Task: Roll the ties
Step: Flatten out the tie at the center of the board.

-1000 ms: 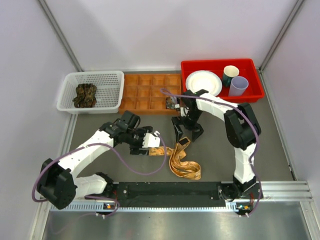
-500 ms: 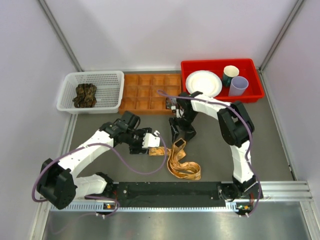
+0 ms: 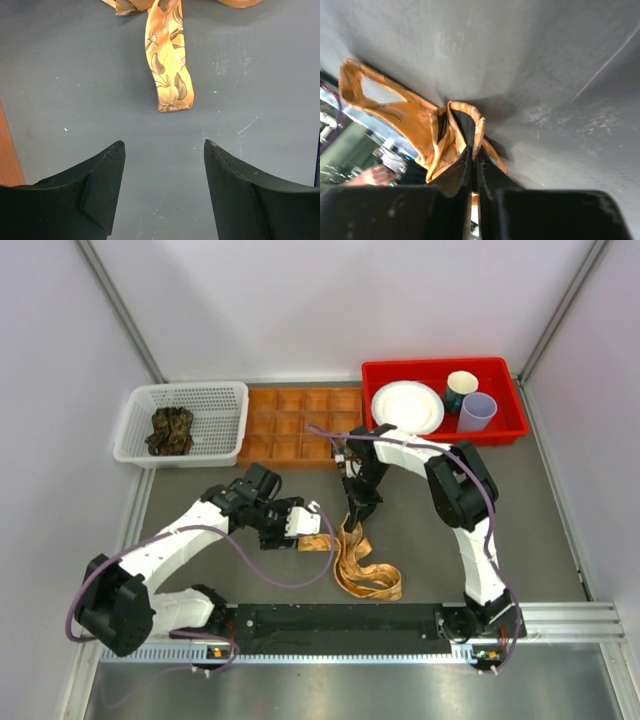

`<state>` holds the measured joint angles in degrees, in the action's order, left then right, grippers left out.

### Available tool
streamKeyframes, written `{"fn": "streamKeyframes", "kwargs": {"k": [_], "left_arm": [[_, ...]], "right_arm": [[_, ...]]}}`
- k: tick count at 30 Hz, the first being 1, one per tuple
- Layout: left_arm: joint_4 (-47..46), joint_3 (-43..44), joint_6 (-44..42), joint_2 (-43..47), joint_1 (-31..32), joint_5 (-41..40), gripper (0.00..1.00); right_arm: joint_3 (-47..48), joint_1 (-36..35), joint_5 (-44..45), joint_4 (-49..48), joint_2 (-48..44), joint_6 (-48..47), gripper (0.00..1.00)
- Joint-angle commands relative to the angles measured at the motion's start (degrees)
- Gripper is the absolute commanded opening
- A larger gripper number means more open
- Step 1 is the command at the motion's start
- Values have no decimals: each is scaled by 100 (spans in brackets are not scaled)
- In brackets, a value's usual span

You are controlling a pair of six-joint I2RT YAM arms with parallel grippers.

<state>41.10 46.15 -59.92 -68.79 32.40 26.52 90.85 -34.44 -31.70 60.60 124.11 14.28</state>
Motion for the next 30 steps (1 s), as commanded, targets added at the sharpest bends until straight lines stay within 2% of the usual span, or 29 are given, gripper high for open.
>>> {"fn": "streamKeyframes", "kwargs": {"k": [1,5,9,12,14,16,17,18,20,21,24,27,30], "left_arm": [[-208,-62,60,-2,12,413,67],[-453,-19,68,-327,99,494,67],[-682,297,235,-976,257,556,70],[-893,403,244,-1442,512,372,72],[-990,430,200,-1758,705,66,71],[-990,465,139,-1926,750,-103,63],[-947,552,165,-2084,750,-321,48],[-929,605,217,-2146,750,-497,38],[-728,876,411,-2322,663,-1050,24],[-639,965,437,-2349,575,-1122,12],[-193,1448,464,-2253,83,-1010,1],[125,1818,219,-1902,-295,-1070,0],[310,1766,-202,-1340,-498,-1167,0]], "right_arm": [[258,-28,-257,268,-89,-425,0],[-75,314,-179,303,-484,-803,0],[-497,1121,66,400,-1194,-1277,0],[-717,1718,383,505,-1652,-1646,0],[-858,1992,533,584,-1829,-1823,0],[-990,2362,699,681,-2144,-2174,0],[-1016,2493,962,707,-2250,-2280,0],[-1034,2599,1077,734,-2338,-2507,0],[-1025,3029,1280,743,-2550,-2667,0],[-982,3178,1307,760,-2585,-2807,0],[-833,3855,1421,796,-2638,-3219,0],[-683,4453,1378,778,-2700,-3702,0],[-656,4849,1272,813,-2875,-4360,0]]}}
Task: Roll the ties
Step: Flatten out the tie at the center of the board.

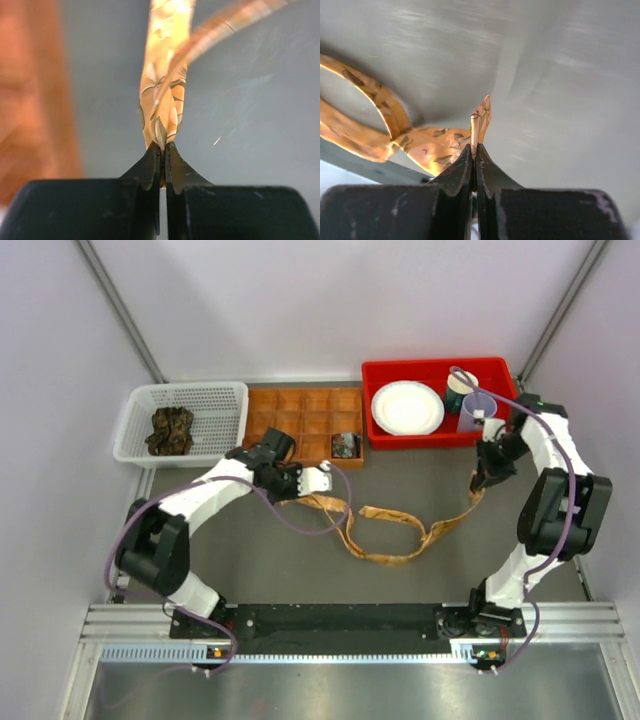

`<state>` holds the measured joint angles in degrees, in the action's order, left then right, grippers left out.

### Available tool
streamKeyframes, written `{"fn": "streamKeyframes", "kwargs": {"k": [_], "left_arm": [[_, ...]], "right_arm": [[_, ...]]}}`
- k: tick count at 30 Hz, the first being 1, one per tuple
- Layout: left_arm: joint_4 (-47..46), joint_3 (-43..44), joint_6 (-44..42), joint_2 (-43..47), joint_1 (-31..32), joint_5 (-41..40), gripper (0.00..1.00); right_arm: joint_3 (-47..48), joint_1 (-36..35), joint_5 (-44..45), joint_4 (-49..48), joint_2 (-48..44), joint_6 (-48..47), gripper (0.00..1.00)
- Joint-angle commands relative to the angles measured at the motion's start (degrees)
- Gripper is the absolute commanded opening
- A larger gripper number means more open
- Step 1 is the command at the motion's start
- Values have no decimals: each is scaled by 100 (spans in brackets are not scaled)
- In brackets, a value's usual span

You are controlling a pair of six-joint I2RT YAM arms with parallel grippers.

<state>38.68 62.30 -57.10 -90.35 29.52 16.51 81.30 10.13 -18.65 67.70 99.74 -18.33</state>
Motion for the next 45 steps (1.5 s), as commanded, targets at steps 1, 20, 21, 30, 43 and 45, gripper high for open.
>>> {"fn": "streamKeyframes", "kwargs": {"k": [1,20,21,30,43,45], "left_arm": [[623,72,-564,982,-227,-314,0],[623,-3744,-1570,4543,599,-517,50],[780,-3621,-1402,4569,608,-596,55],[625,-2109,1024,4615,581,-790,73],[-43,-1712,1536,1643,590,159,54],[-167,-1791,1413,1538,590,194,54]], "right_arm": [[221,471,-68,42,-560,-1286,0],[-2419,446,934,-953,-1151,-3371,46],[-2269,481,916,-778,-1098,-3336,61],[-10,720,-954,1052,-1107,-2923,93],[27,-2550,-1000,-880,-211,-778,73],[9,-2866,-721,-1127,-44,-751,70]]}}
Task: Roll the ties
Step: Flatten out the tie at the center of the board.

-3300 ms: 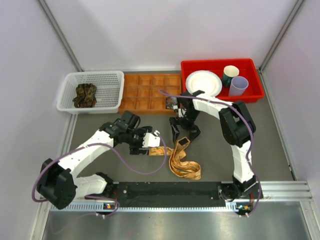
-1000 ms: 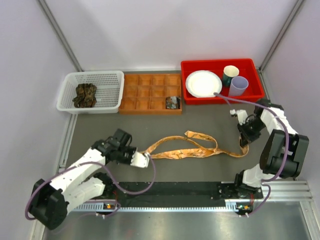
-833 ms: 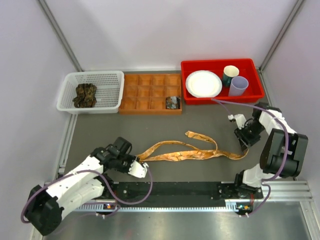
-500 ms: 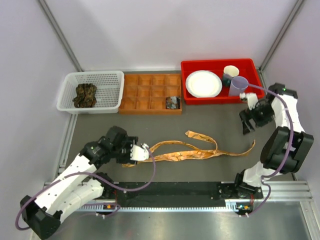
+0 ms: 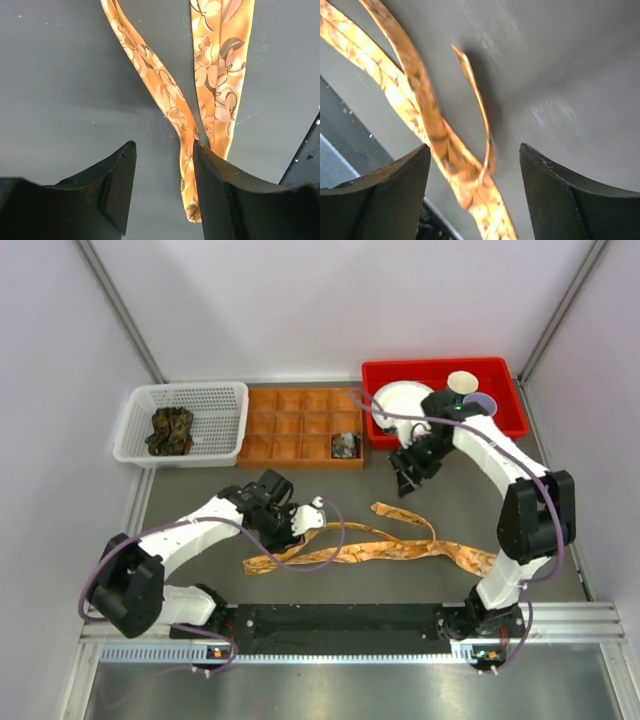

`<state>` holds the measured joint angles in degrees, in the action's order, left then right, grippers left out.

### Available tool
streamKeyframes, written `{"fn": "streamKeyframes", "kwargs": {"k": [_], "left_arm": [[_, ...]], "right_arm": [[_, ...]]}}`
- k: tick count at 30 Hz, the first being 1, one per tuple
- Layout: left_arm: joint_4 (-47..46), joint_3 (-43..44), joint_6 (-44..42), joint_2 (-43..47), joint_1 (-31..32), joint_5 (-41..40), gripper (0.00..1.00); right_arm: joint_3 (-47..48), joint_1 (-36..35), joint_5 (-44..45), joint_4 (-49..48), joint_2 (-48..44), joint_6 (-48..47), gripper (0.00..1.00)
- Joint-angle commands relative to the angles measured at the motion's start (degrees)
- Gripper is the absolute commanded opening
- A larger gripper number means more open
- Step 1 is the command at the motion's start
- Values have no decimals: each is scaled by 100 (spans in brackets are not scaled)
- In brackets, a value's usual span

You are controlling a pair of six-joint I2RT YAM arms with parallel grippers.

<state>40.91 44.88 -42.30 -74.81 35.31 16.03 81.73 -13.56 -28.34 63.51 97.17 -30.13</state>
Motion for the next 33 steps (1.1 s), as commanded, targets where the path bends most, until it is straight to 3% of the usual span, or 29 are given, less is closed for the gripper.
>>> {"fn": "streamKeyframes", "kwargs": {"k": [1,10,13,14,16,17,21,22,25,28,33], "left_arm": [[-390,-41,-120,-86,20,251,54],[-469,-23,-208,-438,46,278,54],[-540,-76,-243,-614,55,216,54],[-540,-85,-252,-666,64,207,53],[-549,-68,-270,-790,64,138,48],[-549,-59,-270,-807,64,128,39],[-443,64,-235,-685,64,128,9],[-400,82,-217,-606,64,154,6],[-49,91,-348,-141,81,444,0],[242,-49,-637,386,186,550,0],[725,-480,-1051,1169,880,507,0]], "right_arm": [[17,-768,311,-830,320,429,69],[10,-1544,847,-1085,1155,455,65],[-9,-1658,970,-1235,1287,482,54],[26,-1667,988,-1244,1340,508,39],[105,-1676,1093,-1183,1384,578,20],[97,-1676,1146,-1130,1358,578,0],[-105,-1457,1313,-631,858,491,0],[-227,-1378,1322,-507,570,464,0],[-543,-957,1226,27,76,290,0],[-1051,-771,1269,477,-504,0,0],[-1958,-762,1330,751,-1181,-274,2]]}}
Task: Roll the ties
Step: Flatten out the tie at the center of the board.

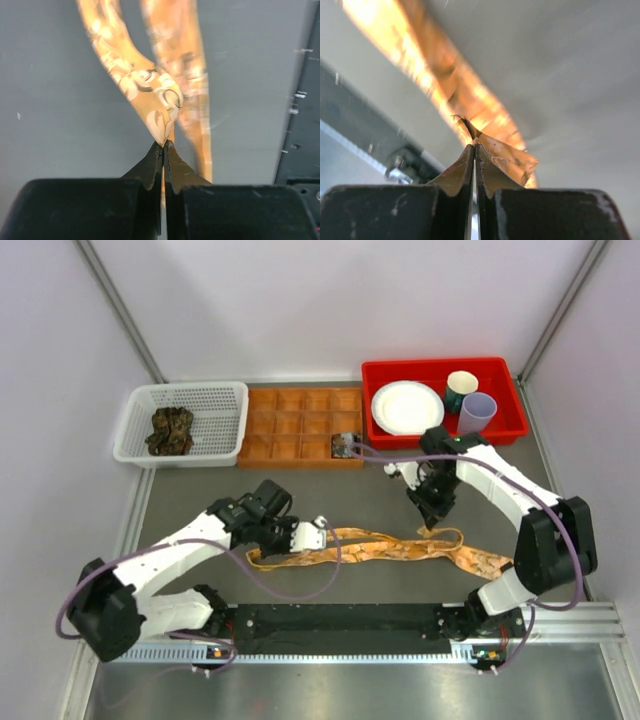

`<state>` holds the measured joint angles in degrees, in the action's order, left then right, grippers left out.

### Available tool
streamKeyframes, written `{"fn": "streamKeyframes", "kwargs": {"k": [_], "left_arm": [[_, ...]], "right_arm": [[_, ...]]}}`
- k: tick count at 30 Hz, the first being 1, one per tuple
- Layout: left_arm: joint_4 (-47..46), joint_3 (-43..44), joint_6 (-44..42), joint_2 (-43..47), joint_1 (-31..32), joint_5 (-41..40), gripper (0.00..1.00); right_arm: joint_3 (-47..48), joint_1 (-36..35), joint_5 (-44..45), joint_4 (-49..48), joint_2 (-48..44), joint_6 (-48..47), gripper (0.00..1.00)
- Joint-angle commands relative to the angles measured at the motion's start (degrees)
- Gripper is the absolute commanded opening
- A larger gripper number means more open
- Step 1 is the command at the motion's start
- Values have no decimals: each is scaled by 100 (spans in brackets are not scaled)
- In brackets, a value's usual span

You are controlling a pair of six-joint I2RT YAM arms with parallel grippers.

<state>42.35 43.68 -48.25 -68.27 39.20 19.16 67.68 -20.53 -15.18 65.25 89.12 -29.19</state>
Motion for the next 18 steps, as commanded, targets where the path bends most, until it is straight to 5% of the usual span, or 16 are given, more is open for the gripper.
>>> {"fn": "streamKeyframes", "kwargs": {"k": [1,8,15,18], "left_arm": [[616,-456,-518,612,631,115,0],[669,-1027,-808,807,1536,-481,0],[521,-1520,-1047,982,1775,-1677,0],[415,-1442,-608,1342,1775,-1872,11]], "right_arm": [[-798,-65,59,559,-430,-377,4],[-1591,32,743,392,-1098,-271,4],[-1513,1567,973,593,-1152,-596,22],[-1442,1999,894,743,-1186,-895,27]]}}
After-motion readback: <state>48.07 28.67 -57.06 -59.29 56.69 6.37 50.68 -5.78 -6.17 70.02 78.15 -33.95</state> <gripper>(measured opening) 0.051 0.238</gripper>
